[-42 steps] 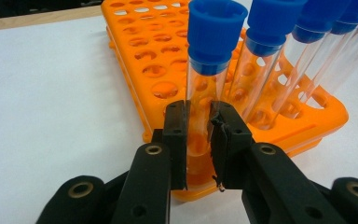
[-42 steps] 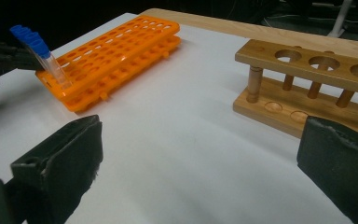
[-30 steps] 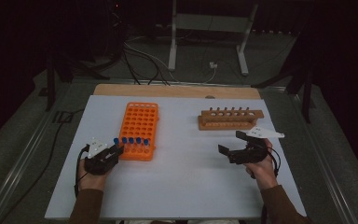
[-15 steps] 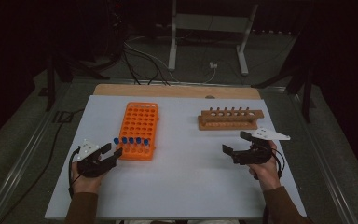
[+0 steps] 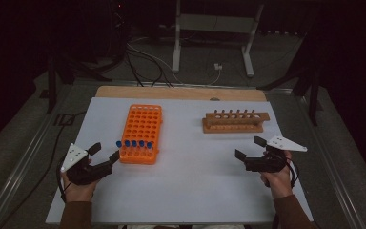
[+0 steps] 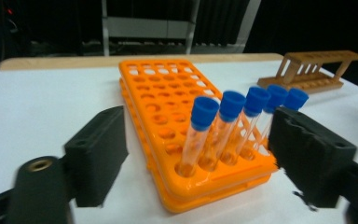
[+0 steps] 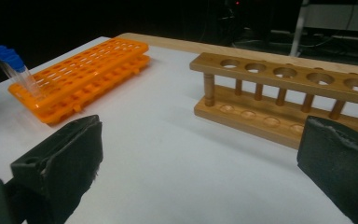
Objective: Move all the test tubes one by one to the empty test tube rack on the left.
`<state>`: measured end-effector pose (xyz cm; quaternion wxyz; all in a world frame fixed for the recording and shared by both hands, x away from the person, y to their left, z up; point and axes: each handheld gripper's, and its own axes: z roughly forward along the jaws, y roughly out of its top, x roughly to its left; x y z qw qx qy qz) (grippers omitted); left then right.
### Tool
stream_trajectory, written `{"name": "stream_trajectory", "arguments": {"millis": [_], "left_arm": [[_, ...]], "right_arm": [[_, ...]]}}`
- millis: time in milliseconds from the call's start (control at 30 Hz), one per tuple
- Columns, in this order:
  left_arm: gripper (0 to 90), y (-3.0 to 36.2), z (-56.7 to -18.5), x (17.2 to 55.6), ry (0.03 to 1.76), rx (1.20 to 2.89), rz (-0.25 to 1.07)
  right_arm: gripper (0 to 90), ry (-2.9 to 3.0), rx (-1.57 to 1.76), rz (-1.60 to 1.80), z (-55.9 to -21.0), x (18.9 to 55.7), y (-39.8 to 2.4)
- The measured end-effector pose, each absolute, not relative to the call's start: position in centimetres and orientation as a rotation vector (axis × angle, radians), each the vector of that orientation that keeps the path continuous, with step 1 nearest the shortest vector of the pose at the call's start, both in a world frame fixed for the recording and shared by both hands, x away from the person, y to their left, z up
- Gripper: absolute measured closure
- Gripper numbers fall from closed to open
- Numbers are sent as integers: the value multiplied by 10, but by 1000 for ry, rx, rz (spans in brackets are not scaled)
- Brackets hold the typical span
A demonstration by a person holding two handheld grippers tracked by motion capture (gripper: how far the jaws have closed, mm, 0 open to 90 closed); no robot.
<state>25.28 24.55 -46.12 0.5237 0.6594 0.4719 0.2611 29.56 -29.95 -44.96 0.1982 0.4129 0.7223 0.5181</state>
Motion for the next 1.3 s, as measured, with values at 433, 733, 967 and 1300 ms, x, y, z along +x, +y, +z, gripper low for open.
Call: {"name": "stream_trajectory", "arguments": {"millis": [433, 733, 967, 1300], "left_arm": [[27, 256, -453, 244, 1142, 1507, 680], [6, 260, -453, 239, 1138, 1495, 726], [6, 260, -455, 238, 1138, 1507, 748], [6, 264, -459, 239, 1170, 1486, 738]], "right_arm": [[0, 1961, 1138, 1463, -458, 280, -312], [0, 1927, 1159, 1471, -463, 275, -320], [0, 1915, 1142, 1456, -465, 274, -320], [0, 1899, 1169, 1453, -468, 274, -322]]}}
